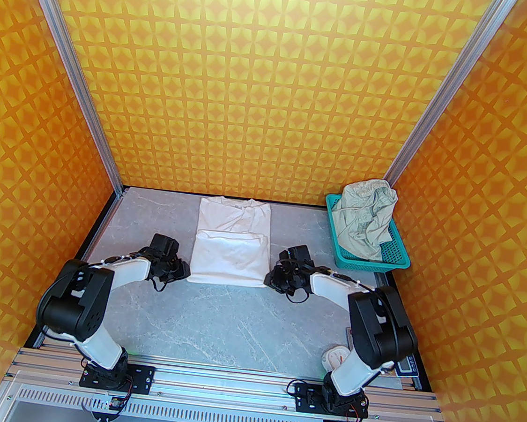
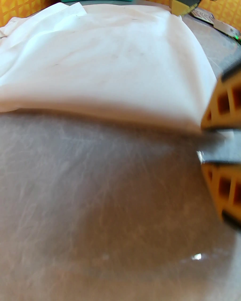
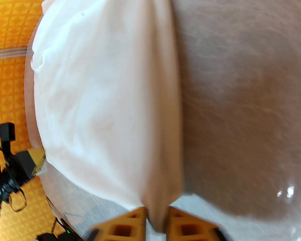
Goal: Fold and stack the mixed laundry pile
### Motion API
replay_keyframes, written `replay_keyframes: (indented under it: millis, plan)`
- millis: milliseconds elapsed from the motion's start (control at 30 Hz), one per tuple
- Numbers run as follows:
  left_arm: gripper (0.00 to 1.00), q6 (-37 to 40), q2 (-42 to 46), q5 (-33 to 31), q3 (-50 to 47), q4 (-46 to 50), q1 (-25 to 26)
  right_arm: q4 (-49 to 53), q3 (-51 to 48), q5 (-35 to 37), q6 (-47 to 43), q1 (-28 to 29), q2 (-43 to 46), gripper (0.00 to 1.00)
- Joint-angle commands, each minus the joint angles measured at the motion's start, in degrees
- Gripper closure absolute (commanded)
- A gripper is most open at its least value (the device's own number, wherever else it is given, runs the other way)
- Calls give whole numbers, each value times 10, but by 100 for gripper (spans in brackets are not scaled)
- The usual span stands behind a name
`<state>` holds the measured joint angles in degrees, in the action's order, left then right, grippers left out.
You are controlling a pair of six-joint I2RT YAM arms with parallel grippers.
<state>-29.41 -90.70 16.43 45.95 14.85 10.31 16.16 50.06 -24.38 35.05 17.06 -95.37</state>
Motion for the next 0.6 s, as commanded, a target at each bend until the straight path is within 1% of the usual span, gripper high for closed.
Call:
replay_keyframes:
  millis: [0, 67, 133, 267, 367, 500, 567]
  plan:
    - [56, 12, 60, -20, -7, 38, -5, 28, -19, 4, 4, -9, 35, 59]
    - [53, 9, 73, -19, -15, 39, -5, 17, -29, -19, 14, -19, 37, 53]
    - [51, 2, 71, -12, -21, 32, -5, -6, -42, -41, 28, -30, 32, 50]
    - [47, -33, 49, 31, -38, -18, -5, -61, -55, -92, 55, -43, 1, 49]
    - [46, -54, 29, 47, -46, -48, -5, -95, -54, -117, 74, -42, -23, 49]
    - [46, -75, 5, 59, -54, -86, -5, -108, -45, -124, 77, -42, -43, 49]
    - [43, -84, -12, 73, -55, -112, -2, -111, -40, -128, 77, -42, -53, 50]
